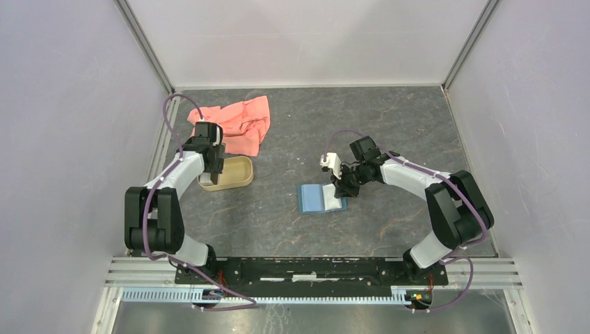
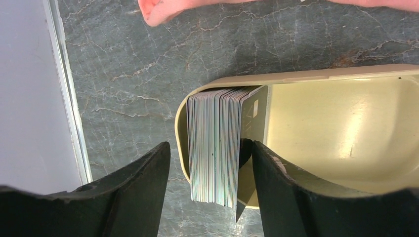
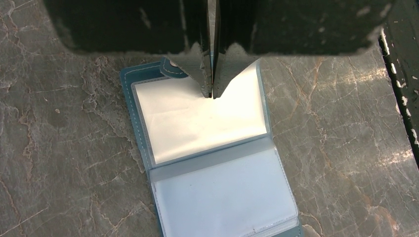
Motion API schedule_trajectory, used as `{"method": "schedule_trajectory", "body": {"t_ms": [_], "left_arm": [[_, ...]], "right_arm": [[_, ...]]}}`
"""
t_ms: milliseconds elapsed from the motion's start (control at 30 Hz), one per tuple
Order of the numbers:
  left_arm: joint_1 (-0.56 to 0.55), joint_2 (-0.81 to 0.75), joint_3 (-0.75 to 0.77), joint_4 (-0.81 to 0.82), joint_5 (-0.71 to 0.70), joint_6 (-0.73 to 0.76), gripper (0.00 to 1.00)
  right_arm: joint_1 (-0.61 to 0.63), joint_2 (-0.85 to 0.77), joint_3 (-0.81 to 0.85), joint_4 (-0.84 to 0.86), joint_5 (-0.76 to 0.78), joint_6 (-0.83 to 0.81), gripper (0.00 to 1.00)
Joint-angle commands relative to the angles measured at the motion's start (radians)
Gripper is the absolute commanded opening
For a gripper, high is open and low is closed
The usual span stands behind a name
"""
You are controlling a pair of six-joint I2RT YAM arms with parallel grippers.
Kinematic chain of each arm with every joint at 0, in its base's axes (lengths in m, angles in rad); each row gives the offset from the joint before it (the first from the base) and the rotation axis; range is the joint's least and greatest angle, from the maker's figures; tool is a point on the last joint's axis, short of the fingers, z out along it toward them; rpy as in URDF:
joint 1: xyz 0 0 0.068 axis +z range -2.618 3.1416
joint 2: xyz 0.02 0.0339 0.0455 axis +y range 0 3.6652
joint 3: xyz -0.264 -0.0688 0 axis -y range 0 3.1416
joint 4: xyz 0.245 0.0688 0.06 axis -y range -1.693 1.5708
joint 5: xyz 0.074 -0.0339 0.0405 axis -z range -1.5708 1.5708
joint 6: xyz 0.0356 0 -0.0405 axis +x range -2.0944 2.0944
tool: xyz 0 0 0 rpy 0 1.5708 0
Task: Put the credit cards into the card holder
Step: Pick up the credit card from the storage box.
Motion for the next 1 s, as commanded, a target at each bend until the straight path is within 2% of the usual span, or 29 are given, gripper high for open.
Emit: {"method": "schedule_trajectory", "body": {"t_ms": [0,300,433,967], "left_arm": [[0.010,-0.044,0.022,0.018,-0.004,-0.032,0.67],[0.010,-0.038,0.022,0.017,0.028,-0.032,0.54],[0.010,-0.037,0.024,0.017,0.037,-0.030,0.43],[0.010,-0.038,0.028,0.010,0.065,-0.031,0.23]], "right_arm": [[0.004,-0.009,0.020,-0.003,-0.027,-0.018,0.08],[0.004,-0.008,0.021,-0.007,-0.028,-0.021,0.08],[0.004,-0.007,0.022,-0.009,-0.028,-0.021,0.08],[0.005,-0.003,0.023,-0.015,-0.033,-0.025,0.08]]}}
